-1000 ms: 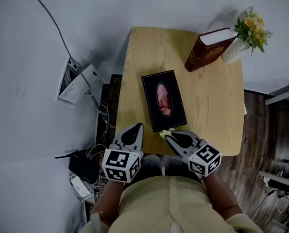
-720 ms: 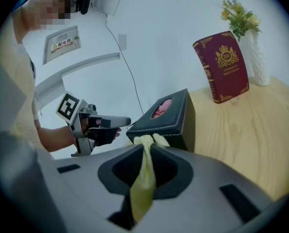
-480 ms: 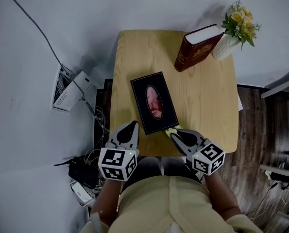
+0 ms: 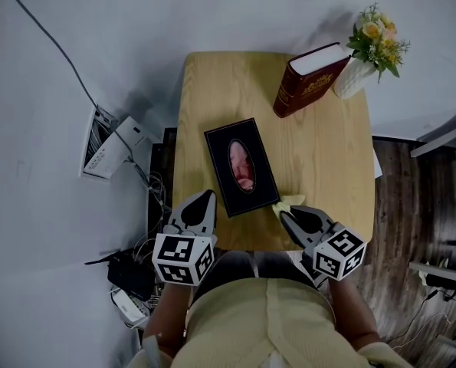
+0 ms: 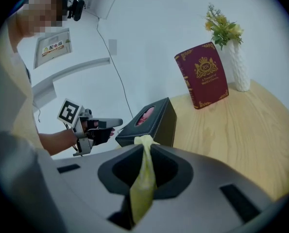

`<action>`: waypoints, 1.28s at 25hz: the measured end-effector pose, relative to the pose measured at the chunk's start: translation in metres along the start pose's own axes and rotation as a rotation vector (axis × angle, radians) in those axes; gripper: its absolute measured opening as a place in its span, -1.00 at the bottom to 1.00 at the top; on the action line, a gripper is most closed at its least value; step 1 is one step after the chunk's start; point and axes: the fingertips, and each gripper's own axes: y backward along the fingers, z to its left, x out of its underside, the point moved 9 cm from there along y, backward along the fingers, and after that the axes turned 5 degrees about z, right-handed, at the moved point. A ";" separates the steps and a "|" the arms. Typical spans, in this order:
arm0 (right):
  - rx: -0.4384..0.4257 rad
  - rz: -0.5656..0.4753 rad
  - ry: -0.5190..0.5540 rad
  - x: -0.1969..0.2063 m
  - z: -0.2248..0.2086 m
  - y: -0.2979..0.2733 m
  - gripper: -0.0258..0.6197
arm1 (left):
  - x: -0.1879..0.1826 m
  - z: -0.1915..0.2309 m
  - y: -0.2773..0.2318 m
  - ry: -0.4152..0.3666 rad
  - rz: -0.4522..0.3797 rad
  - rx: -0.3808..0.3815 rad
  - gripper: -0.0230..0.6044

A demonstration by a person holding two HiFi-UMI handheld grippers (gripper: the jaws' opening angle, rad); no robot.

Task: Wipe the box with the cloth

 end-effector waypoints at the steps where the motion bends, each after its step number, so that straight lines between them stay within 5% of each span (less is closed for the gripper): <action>1: 0.002 -0.001 0.001 -0.003 0.000 0.003 -0.75 | 0.000 0.001 0.001 0.003 -0.003 -0.003 -0.87; 11: -0.001 -0.068 -0.003 -0.042 0.001 0.018 -0.75 | -0.004 0.009 0.005 0.037 -0.039 -0.039 -0.87; 32: -0.132 -0.086 0.170 -0.133 -0.028 -0.001 -0.75 | -0.018 0.002 0.005 0.107 -0.078 -0.189 -0.87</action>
